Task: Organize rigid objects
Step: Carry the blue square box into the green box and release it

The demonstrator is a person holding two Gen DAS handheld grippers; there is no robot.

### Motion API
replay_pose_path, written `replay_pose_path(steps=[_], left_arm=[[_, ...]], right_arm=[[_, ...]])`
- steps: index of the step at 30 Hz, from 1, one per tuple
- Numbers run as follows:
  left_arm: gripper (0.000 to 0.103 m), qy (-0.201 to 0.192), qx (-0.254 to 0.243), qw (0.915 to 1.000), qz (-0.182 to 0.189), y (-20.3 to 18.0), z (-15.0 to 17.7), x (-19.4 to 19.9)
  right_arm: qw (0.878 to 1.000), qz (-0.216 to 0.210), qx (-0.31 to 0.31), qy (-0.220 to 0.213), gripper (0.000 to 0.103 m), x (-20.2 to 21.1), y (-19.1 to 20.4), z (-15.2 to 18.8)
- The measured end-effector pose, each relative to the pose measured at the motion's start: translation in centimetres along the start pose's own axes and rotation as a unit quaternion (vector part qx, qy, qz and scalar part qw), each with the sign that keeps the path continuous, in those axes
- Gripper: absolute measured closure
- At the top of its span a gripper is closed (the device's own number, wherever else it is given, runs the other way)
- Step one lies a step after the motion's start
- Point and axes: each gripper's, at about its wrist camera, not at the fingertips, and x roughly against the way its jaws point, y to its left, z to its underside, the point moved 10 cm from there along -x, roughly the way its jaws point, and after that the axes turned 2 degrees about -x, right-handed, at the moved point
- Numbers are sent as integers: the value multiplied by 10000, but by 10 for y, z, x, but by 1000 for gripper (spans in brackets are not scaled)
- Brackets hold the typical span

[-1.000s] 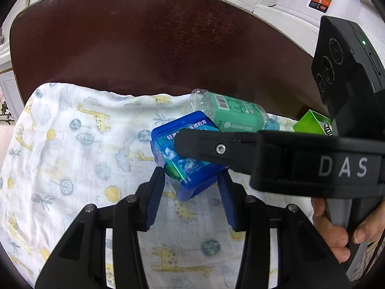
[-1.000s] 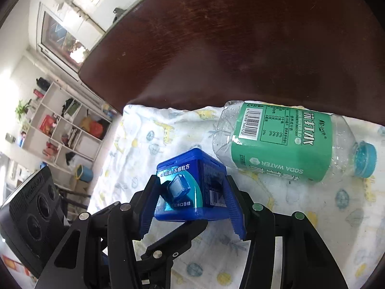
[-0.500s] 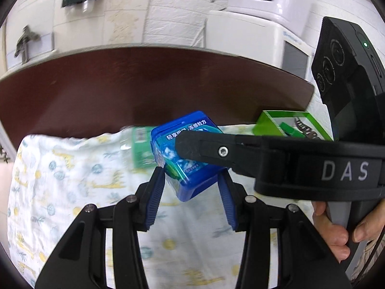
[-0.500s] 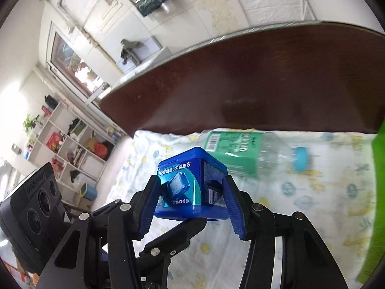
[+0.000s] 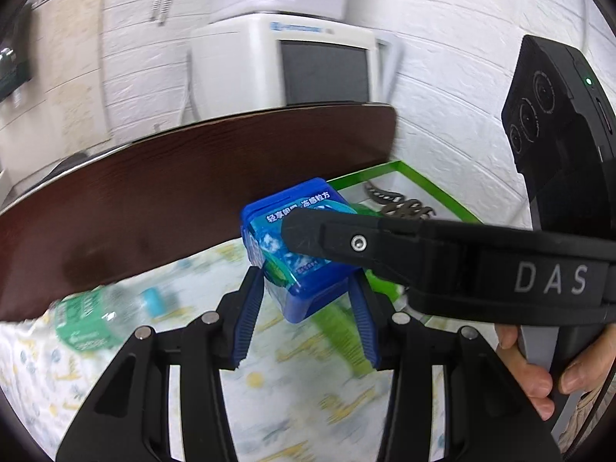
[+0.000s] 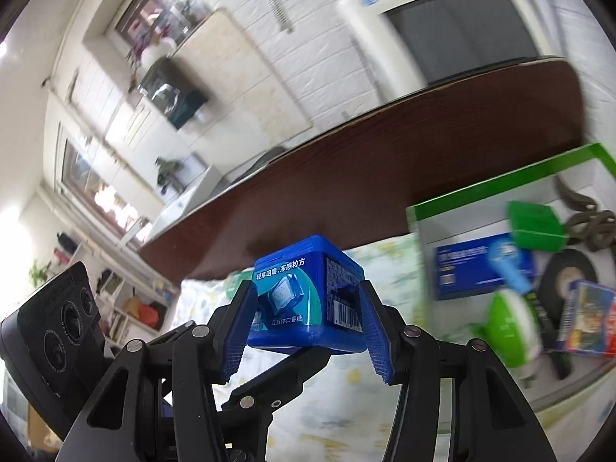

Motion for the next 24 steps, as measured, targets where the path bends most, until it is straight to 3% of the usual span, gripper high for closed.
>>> replay_pose_path(steps=[11, 17, 24], left_arm=[[59, 352, -606, 9974, 185, -70, -45, -95], [59, 525, -636, 9965, 114, -69, -44, -116], [59, 634, -459, 9969, -15, -43, -41, -130]], right_arm=[[9964, 291, -631, -488, 48, 49, -94, -33], [9946, 210, -911, -453, 48, 42, -121, -38], [9950, 43, -950, -316, 48, 17, -127, -46]])
